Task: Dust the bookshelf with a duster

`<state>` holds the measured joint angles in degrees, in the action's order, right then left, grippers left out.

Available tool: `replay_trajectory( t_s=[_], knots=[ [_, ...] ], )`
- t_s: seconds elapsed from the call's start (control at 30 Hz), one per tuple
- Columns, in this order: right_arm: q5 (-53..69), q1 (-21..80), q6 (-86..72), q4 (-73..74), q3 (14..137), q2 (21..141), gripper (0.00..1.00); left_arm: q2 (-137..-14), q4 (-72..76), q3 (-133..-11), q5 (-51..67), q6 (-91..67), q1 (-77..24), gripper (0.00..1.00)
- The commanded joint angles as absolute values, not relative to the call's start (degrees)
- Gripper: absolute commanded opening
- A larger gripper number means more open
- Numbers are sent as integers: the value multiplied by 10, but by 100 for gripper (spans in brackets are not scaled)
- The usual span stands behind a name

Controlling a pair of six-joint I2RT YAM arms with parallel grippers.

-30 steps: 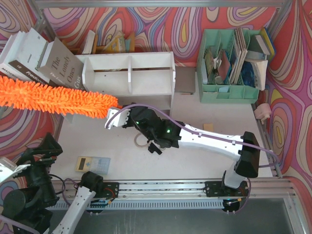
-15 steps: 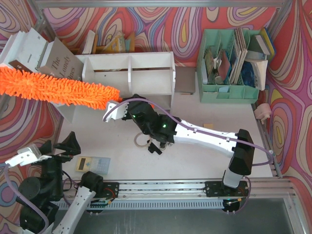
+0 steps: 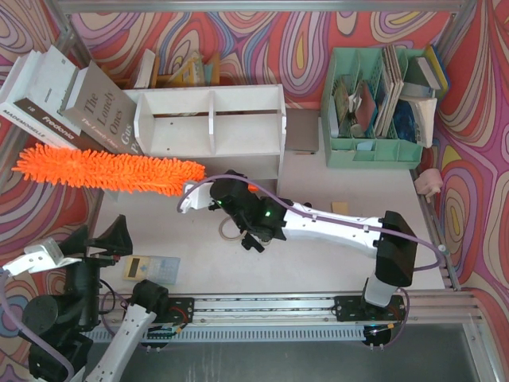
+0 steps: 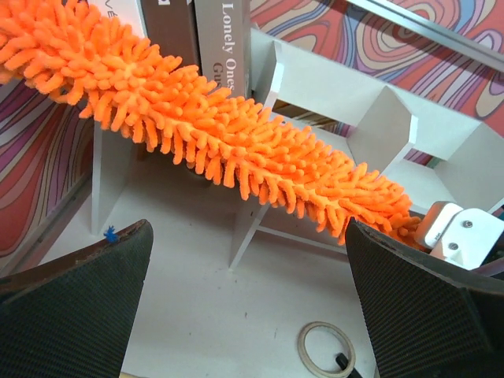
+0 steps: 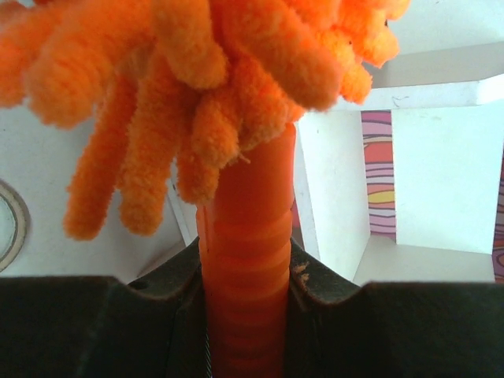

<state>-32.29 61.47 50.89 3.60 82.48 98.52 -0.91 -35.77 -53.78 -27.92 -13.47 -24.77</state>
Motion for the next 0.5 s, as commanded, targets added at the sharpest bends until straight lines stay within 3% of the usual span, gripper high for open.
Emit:
replay_trajectory(
  t_s=[0.0,0.47],
  knots=[
    [-332,610,474,8,847,932,0,-3,-330,-541,-273,-139,-248,98],
    [-301,610,472,20,900,917,0,-3,-321,-483,-232,-152,-248,98]
  ],
)
